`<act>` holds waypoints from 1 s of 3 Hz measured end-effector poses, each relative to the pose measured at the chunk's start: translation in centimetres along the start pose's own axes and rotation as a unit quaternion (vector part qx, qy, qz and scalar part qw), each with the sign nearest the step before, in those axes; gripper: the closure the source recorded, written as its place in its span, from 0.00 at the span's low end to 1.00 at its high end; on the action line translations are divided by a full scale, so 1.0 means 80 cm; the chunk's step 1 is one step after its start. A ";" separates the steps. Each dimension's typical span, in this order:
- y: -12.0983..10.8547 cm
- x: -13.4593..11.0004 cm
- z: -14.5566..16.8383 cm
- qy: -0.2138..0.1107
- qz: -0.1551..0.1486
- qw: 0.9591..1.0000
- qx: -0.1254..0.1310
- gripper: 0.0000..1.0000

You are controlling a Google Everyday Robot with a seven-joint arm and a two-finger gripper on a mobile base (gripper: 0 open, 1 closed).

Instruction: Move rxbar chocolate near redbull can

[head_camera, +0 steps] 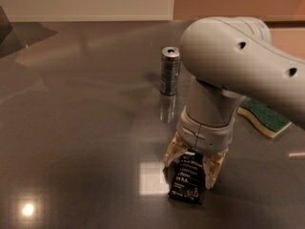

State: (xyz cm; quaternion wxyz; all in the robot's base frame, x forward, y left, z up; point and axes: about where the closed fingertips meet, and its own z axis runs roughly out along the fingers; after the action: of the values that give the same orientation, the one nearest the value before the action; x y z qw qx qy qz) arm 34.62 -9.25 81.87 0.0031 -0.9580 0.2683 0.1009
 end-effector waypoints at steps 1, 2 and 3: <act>0.000 0.003 -0.003 -0.001 0.007 1.000 -0.001 0.65; 0.000 0.003 -0.006 -0.001 0.007 1.000 -0.001 0.87; 0.000 0.003 -0.006 -0.001 0.007 1.000 -0.001 1.00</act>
Offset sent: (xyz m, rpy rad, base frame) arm 0.0391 -0.0207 0.0076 -0.0596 0.0388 -0.2470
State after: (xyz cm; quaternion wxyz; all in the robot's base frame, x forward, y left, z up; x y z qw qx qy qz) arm 34.92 -9.39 82.28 0.0016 -0.9560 0.2749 0.1024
